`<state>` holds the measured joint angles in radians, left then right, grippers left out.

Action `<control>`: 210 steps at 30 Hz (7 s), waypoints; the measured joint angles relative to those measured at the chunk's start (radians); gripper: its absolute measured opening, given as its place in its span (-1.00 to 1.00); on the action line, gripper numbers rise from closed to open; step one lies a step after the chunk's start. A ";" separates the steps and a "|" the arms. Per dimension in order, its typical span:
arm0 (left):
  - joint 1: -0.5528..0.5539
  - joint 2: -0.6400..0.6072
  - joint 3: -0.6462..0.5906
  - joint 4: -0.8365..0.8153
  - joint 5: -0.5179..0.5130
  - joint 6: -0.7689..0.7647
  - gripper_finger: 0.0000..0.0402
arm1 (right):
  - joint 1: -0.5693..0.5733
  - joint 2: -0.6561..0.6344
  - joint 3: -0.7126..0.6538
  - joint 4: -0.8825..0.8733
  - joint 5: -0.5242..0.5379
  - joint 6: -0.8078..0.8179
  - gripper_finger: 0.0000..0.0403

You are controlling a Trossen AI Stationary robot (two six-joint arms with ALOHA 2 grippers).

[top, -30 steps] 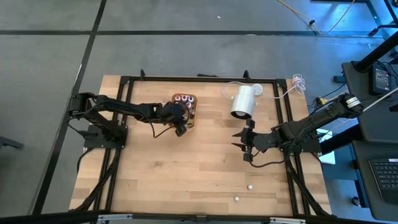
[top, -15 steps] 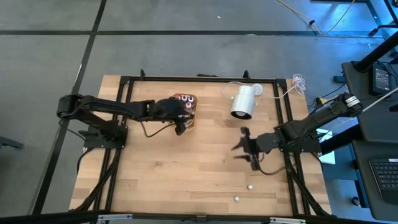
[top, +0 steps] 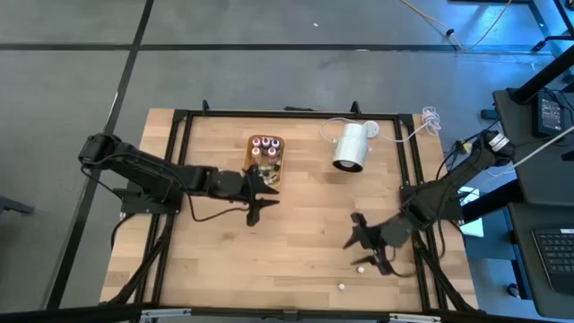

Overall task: Pick & Place food coloring
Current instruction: Put the small pink food coloring bottle into the yellow bin, then put the small red food coloring bottle into the yellow bin

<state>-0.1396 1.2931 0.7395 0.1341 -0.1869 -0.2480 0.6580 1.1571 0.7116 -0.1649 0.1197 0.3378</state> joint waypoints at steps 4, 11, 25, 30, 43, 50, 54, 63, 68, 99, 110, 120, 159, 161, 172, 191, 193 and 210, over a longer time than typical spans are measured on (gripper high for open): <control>-0.061 0.013 0.000 0.035 -0.052 0.000 -0.34 | 0.089 0.037 0.000 0.031 -0.009 -0.012 0.21; -0.111 0.014 0.000 0.035 -0.103 -0.027 -0.33 | 0.197 0.164 0.000 -0.030 0.067 0.027 0.23; -0.122 0.014 0.000 0.035 -0.162 -0.029 -0.35 | 0.204 0.355 -0.001 -0.057 0.018 0.133 0.23; -0.120 0.014 0.000 0.034 -0.162 -0.027 -0.35 | 0.204 0.366 -0.001 -0.068 0.017 0.209 0.23; -0.120 0.014 0.000 0.031 -0.164 -0.027 -0.35 | 0.202 0.367 -0.001 -0.067 0.019 0.229 0.23; -0.120 0.014 0.000 0.030 -0.164 -0.027 -0.35 | 0.201 0.367 -0.001 -0.068 0.043 0.189 0.23; -0.120 0.014 0.000 0.030 -0.165 -0.027 -0.35 | 0.204 0.367 -0.001 -0.092 0.036 0.192 0.23; -0.120 0.014 0.000 0.030 -0.165 -0.027 -0.36 | 0.210 0.395 -0.002 -0.107 0.032 0.134 0.13; -0.120 0.014 0.000 0.027 -0.165 -0.027 -0.34 | 0.210 0.416 -0.002 -0.090 0.018 0.122 -0.09; -0.120 0.014 0.000 0.019 -0.194 -0.026 -0.36 | -0.002 0.418 0.321 -0.500 0.260 0.159 -0.59; -0.154 -0.092 -0.002 -0.118 -0.138 0.055 -0.36 | -0.397 0.418 0.443 -0.292 0.259 -0.261 -0.60; -0.208 -0.264 -0.001 -0.109 -0.218 0.176 -0.36 | -0.683 0.518 0.481 -0.002 0.003 -0.401 -0.59; -0.208 -0.257 -0.001 -0.139 -0.220 0.181 -0.36 | -0.806 0.950 0.789 -0.168 -0.043 -0.478 -0.41; -0.208 -0.257 -0.001 -0.139 -0.220 0.181 -0.36 | -0.806 0.950 0.789 -0.168 -0.043 -0.478 -0.37; -0.208 -0.257 0.000 -0.138 -0.220 0.180 -0.37 | -0.785 0.834 0.789 -0.240 -0.005 -0.500 -0.20; -0.208 -0.257 0.000 -0.138 -0.214 0.181 -0.37 | -0.221 0.496 0.515 -0.329 -0.031 -0.361 -0.19; -0.208 -0.257 0.000 -0.138 -0.214 0.181 -0.36 | -0.156 0.495 0.488 -0.296 -0.044 -0.327 -0.19; -0.208 -0.257 0.000 -0.131 -0.215 0.154 -0.37 | 0.141 0.554 0.358 -0.085 -0.035 -0.171 -0.19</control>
<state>-0.3473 1.0362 0.7395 0.0032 -0.4015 -0.0940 0.7992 1.7107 1.0695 -0.2502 0.0845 0.1668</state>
